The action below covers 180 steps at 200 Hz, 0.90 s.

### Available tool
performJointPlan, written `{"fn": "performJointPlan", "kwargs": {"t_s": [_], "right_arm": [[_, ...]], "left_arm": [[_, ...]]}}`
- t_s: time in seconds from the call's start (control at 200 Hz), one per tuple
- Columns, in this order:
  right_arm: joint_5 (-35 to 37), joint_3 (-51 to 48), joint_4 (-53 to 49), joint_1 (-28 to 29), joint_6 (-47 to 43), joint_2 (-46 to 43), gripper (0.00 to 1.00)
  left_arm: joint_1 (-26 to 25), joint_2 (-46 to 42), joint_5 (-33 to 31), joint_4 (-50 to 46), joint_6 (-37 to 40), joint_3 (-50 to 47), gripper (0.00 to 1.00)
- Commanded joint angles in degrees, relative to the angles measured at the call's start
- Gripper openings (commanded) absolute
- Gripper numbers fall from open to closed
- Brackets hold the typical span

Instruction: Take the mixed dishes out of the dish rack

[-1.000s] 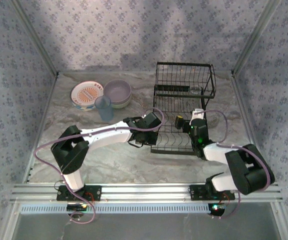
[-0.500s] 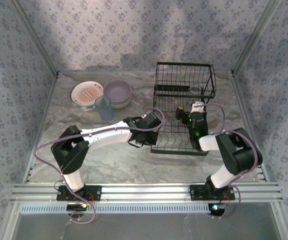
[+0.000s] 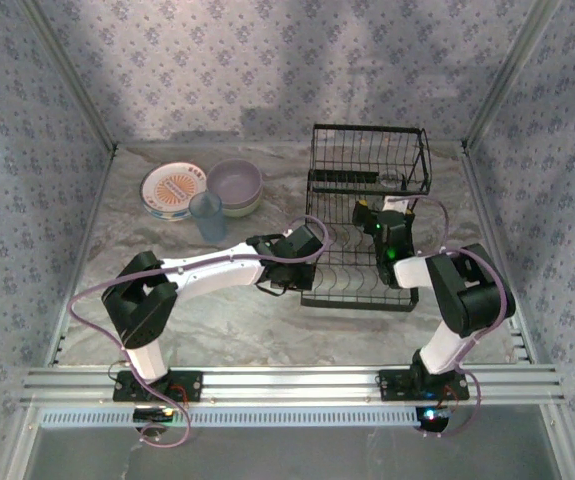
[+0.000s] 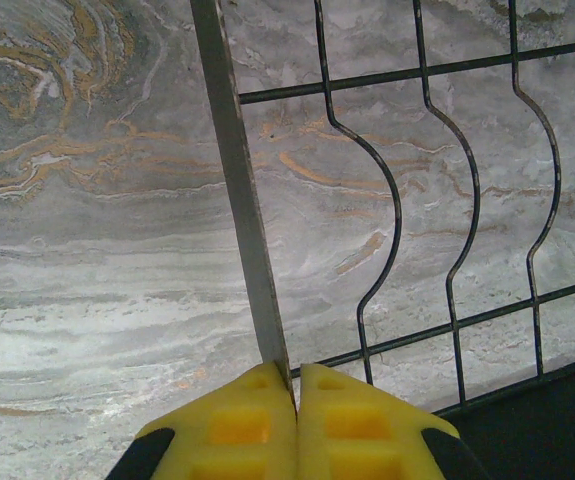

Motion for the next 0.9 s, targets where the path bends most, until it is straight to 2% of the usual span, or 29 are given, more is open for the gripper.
{"fn": "performJointPlan", "kwargs": {"t_s": [0.0,0.23,0.695,0.895], "right_arm": [[2.53,2.41,-0.93,-0.91,-0.57,1.41,1.0],[5.17,5.72,-4.1,-1.0,-1.01,3.17,1.0],[10.05,12.56,-8.43,-1.79,-0.68,7.38,0.98],[14.34,15.35,-11.75,-1.81,1.45,8.86,0.92]], "left_arm": [[-2.87,-1.45,5.23,-1.95,2.42,-0.69,0.0],[-4.71,-2.11,5.58,-2.19,2.07,-1.15,0.0],[-4.91,-4.7,6.9,-0.78,1.68,-4.45,0.0],[-4.95,-5.5,7.17,-0.92,1.74,-4.73,0.0]]}}
